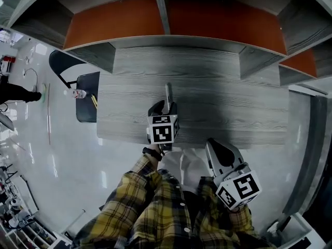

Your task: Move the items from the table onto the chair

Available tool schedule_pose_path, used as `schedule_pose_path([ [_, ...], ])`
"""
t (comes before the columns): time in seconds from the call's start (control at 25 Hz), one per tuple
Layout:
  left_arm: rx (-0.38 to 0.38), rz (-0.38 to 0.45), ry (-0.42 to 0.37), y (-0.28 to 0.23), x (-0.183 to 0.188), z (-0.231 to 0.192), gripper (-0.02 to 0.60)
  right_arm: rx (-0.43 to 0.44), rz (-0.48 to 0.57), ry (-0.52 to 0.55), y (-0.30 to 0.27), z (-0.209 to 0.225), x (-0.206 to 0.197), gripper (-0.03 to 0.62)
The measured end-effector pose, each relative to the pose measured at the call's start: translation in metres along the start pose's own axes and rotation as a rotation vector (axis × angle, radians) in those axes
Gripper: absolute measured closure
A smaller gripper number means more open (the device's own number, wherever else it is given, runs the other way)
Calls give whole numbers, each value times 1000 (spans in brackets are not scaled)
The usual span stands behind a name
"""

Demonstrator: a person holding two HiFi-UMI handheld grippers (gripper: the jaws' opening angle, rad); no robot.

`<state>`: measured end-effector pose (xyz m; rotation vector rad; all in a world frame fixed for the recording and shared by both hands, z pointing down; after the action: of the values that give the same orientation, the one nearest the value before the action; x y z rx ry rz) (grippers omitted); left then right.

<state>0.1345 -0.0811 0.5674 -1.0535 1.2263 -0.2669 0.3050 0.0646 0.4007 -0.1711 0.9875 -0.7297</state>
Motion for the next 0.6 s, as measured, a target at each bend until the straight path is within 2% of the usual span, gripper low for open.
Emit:
schedule_pose_path([
  [0.16,10,-71,6,-19,-13,-4,423,-18,4,-34,0,3,-4,576],
  [0.32,0,-96,21,-26,-22,-4,423,-38,7,-53,2,7,-6,576],
  [0.44,26,-108,-3,-27,-26,-3,429,-52,17,-60,3,8,-5,576],
  [0.52,51,-122,-34,-27,-27,-2,469,-59,22,-65,4,8,-5,576],
  [0.6,60,-129,-55,-27,-26,-1,477,-63,24,-63,6,8,-4,576],
])
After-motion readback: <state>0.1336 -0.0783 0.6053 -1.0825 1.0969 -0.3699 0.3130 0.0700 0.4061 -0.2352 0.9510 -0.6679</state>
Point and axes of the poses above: the fingertips, and each gripper's own axes: y backward along the fingers, z to its right, x out of its top, the point moved 8 cm from there along y, backward along the fingers, and after that the axes turned 12 degrees about -y, right-handed, at the moved point
